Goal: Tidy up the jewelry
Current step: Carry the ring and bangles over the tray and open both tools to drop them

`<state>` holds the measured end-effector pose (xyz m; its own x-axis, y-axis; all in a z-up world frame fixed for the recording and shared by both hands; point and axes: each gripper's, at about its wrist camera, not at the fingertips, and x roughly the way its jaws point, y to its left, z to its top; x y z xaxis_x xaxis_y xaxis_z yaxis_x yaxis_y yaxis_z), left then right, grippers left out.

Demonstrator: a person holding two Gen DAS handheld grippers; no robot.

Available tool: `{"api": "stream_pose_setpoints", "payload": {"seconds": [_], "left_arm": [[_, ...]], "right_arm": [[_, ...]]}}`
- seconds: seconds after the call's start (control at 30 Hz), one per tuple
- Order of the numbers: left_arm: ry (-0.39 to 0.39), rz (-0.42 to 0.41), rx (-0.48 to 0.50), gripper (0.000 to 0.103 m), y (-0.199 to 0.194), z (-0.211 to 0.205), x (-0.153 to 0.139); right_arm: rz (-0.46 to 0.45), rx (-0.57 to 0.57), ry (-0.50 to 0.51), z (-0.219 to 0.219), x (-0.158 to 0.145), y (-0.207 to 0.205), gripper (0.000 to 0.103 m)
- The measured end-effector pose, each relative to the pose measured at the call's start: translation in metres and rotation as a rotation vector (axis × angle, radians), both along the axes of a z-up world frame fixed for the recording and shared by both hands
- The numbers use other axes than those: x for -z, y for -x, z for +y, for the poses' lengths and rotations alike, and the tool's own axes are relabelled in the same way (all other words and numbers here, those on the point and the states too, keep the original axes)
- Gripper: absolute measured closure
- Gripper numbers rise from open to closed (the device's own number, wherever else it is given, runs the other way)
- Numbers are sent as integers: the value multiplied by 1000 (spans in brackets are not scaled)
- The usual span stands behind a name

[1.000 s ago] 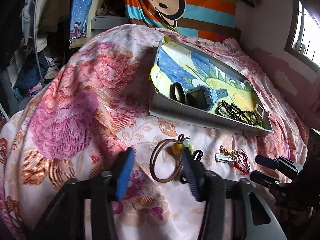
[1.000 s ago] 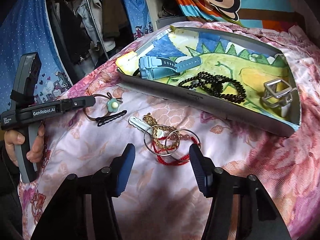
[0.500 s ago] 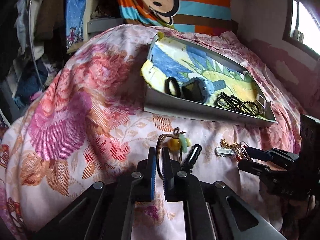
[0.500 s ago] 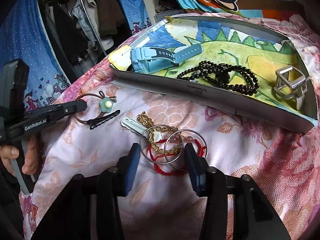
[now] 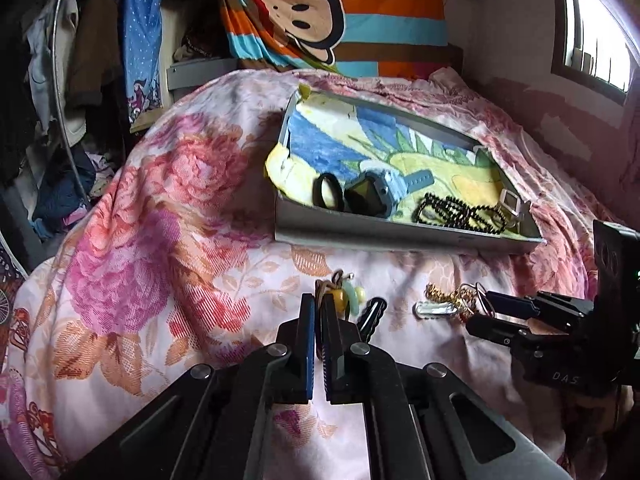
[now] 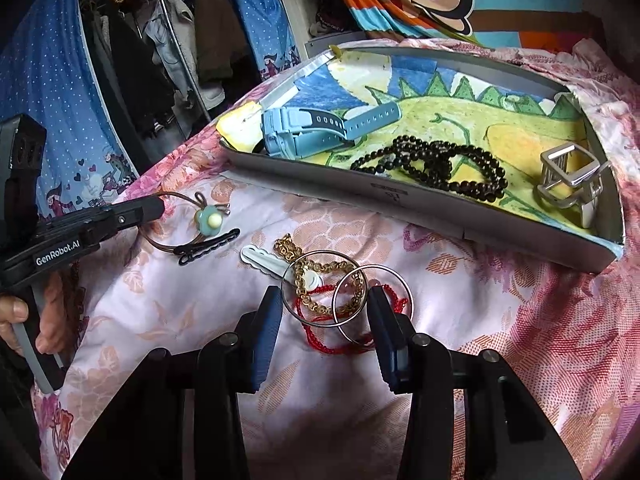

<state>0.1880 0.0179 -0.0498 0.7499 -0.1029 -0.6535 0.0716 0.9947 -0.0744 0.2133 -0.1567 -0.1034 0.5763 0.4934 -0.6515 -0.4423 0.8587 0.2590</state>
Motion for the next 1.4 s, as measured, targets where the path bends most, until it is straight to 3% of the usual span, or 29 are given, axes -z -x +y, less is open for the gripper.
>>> {"api": "stream_pose_setpoints", "payload": {"seconds": [0.43,0.6,0.8,1.0,1.23,1.4], "left_arm": [[-21,-102,39,100,12,-7,-23],[28,-166,58,100,12,-3,-42],[71,-217,84,100,-25,-14,-61],[61,-270,93,100,-64,-28,-69],[110,-168,47,100,-108,-26,-49],[136,-102,44,100,-121,-20,-35]], "right_arm": [[-90,5,-11,-1,-13,11,64],[-121,14,-30,-7,-22,12,64],[-225,52,-16,-24,-56,2,64],[-245,106,17,-33,-76,-45,64],[-166,144,44,-17,-56,-91,64],[-138,145,92,-4,-42,-95,64]]}}
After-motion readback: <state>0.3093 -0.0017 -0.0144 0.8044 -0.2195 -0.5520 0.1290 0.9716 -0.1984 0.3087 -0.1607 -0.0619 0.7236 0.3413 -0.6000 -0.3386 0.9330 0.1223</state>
